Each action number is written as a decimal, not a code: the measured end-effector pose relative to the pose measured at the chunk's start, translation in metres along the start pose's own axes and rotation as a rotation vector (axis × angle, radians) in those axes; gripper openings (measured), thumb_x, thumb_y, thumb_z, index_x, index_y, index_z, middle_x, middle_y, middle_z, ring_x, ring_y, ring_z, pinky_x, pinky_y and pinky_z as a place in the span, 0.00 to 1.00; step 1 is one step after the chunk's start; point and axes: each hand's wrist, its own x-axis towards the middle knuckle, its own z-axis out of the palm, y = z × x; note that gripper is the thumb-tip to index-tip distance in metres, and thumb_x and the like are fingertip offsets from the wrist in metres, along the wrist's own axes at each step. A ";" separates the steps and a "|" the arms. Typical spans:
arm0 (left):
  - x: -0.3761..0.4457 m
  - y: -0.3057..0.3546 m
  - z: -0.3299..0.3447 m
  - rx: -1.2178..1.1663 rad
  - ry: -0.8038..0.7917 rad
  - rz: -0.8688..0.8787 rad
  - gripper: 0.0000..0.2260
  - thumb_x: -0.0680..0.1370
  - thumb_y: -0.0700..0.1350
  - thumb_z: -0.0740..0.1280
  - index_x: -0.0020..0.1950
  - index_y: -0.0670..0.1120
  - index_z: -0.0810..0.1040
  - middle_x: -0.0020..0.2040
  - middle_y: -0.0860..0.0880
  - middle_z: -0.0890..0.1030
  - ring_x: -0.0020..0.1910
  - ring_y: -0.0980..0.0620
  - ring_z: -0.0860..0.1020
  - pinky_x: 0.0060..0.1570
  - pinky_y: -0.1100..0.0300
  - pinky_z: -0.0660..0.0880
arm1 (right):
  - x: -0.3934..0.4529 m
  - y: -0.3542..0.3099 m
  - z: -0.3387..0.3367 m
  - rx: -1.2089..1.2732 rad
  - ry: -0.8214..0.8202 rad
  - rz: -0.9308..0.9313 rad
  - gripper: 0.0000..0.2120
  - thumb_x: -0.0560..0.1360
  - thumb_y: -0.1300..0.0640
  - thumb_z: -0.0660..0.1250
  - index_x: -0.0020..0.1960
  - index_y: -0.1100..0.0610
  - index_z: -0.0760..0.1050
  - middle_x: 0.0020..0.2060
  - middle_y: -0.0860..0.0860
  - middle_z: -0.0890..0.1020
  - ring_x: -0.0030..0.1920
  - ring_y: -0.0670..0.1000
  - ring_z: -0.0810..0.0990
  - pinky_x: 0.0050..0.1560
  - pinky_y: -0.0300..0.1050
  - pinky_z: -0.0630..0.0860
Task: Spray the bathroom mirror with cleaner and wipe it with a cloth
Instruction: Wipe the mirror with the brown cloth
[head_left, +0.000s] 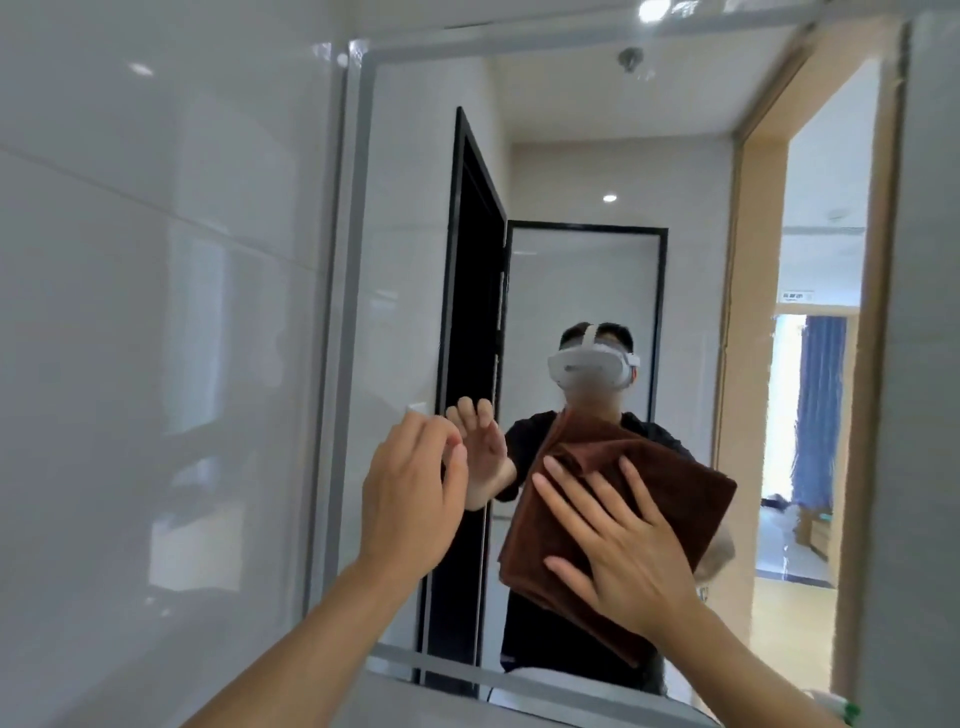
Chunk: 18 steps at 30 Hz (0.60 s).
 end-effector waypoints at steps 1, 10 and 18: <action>0.005 0.002 0.001 -0.004 0.000 0.009 0.02 0.80 0.42 0.64 0.49 0.47 0.76 0.47 0.53 0.74 0.43 0.54 0.74 0.39 0.60 0.72 | 0.000 0.013 -0.005 -0.015 0.005 0.029 0.37 0.77 0.32 0.54 0.81 0.48 0.51 0.81 0.46 0.52 0.77 0.53 0.60 0.78 0.62 0.48; 0.058 0.006 -0.010 -0.022 0.102 0.052 0.02 0.79 0.42 0.65 0.50 0.47 0.76 0.49 0.53 0.75 0.43 0.54 0.74 0.40 0.61 0.71 | 0.098 0.094 -0.066 -0.097 0.172 0.289 0.37 0.78 0.35 0.51 0.81 0.50 0.49 0.81 0.49 0.52 0.80 0.54 0.54 0.77 0.64 0.50; 0.107 0.026 -0.027 -0.239 0.174 0.130 0.06 0.81 0.40 0.62 0.55 0.44 0.77 0.51 0.52 0.77 0.48 0.55 0.76 0.47 0.65 0.74 | 0.266 0.029 -0.101 -0.033 0.177 0.155 0.36 0.79 0.36 0.45 0.81 0.53 0.49 0.81 0.50 0.52 0.81 0.54 0.48 0.78 0.61 0.43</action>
